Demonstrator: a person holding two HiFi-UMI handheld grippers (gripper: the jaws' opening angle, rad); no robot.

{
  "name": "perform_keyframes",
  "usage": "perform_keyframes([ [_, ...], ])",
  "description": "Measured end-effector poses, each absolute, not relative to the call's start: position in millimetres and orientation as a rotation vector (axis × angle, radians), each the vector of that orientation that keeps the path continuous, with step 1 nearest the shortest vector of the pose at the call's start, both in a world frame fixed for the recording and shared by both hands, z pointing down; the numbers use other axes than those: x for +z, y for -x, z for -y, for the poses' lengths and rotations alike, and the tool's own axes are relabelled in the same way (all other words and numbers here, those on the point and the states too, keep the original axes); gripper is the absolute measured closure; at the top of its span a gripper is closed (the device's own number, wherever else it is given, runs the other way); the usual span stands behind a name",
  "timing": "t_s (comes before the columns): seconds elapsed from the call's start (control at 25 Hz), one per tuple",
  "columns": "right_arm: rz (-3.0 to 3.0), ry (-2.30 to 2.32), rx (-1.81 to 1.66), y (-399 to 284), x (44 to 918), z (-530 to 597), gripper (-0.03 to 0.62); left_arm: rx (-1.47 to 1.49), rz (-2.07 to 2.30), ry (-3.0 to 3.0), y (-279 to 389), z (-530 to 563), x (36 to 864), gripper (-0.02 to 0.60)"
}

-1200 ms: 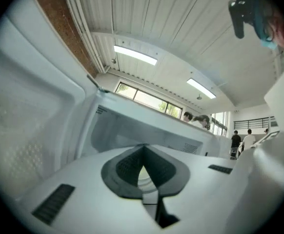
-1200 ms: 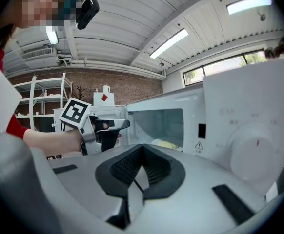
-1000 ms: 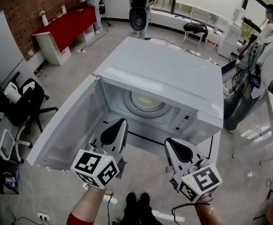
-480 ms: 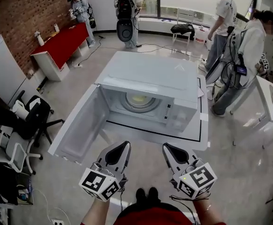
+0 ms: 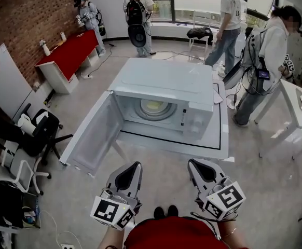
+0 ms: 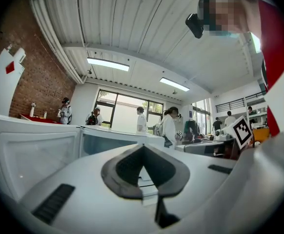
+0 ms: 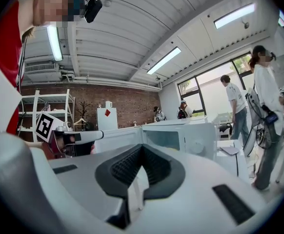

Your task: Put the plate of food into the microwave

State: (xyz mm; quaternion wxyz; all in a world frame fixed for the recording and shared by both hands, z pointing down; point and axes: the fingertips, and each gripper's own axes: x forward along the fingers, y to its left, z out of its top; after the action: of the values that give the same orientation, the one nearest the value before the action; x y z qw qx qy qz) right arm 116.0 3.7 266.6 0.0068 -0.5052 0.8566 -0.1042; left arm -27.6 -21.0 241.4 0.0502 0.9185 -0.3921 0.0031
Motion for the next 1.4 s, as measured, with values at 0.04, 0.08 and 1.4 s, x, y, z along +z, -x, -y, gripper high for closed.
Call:
perform_keyframes([
  [0.04,-2.666,1.580,-0.329,-117,265,-7,0.582,-0.001,1.202,-2.792,30,18,241,0.574],
  [0.08,-2.652,1.576,-0.332,-117,264,-10,0.582,-0.010,1.207,-2.785,32,14,241,0.574],
  [1.4,-2.704,1.555,-0.199,-107,254,-12,0.582,-0.007,1.186,-2.797,25,-1,244,0.574],
])
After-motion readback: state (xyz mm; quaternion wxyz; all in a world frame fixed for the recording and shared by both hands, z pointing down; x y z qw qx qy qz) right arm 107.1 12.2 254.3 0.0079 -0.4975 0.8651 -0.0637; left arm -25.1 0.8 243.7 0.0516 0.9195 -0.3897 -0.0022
